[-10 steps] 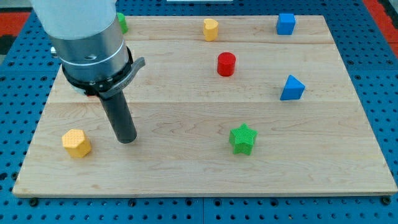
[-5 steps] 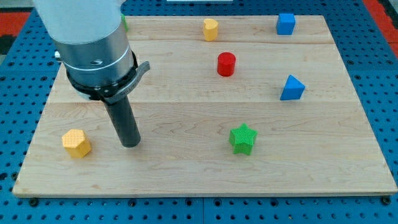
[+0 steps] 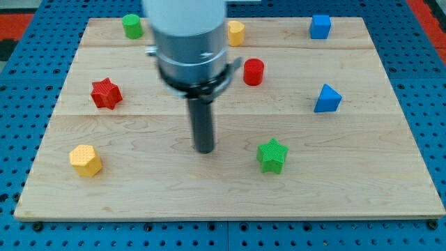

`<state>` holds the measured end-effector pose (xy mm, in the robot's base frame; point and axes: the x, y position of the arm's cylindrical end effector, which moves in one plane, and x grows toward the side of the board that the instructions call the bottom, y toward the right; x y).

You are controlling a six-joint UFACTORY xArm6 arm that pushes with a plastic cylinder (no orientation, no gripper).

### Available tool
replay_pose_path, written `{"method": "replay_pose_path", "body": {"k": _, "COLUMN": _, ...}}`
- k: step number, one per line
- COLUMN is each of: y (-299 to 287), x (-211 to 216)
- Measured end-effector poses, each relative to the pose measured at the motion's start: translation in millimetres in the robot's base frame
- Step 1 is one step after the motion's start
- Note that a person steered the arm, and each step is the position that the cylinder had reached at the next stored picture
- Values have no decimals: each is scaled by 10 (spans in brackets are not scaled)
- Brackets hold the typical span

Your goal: Slide the green star towards the left

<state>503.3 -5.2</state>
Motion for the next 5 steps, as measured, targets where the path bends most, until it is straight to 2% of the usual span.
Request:
{"method": "replay_pose_path", "body": {"k": 2, "y": 1242, "x": -126}}
{"method": "replay_pose_path", "body": {"k": 4, "y": 1261, "x": 314}}
{"method": "replay_pose_path", "body": {"k": 5, "y": 1023, "x": 318}}
